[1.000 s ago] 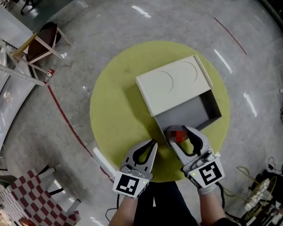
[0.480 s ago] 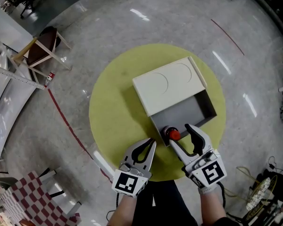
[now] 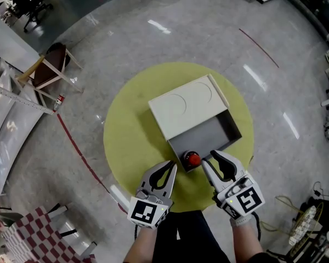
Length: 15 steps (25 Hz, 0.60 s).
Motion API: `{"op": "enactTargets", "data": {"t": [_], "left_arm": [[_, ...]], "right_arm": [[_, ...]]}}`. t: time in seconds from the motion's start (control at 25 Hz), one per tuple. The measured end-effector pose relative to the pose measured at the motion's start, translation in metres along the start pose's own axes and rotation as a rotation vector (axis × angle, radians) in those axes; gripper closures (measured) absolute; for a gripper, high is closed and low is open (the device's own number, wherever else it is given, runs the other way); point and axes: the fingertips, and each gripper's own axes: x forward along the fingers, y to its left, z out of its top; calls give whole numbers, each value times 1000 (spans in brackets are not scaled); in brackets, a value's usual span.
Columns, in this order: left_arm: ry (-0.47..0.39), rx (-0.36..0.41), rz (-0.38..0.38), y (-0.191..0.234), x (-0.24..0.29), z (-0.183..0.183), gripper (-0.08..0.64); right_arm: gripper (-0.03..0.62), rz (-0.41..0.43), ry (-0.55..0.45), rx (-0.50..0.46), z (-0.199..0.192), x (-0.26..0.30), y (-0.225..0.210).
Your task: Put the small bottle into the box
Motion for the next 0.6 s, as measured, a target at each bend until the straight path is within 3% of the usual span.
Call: {"op": "enactTargets", "data": {"t": [0.2, 0.6], "left_arm": [[-6, 8, -2, -3, 0, 9, 535], [-33, 17, -7, -10, -6, 35, 535]], "right_arm": [[545, -3, -4, -5, 10, -7, 1], [584, 0, -29, -5, 34, -20, 9]]}}
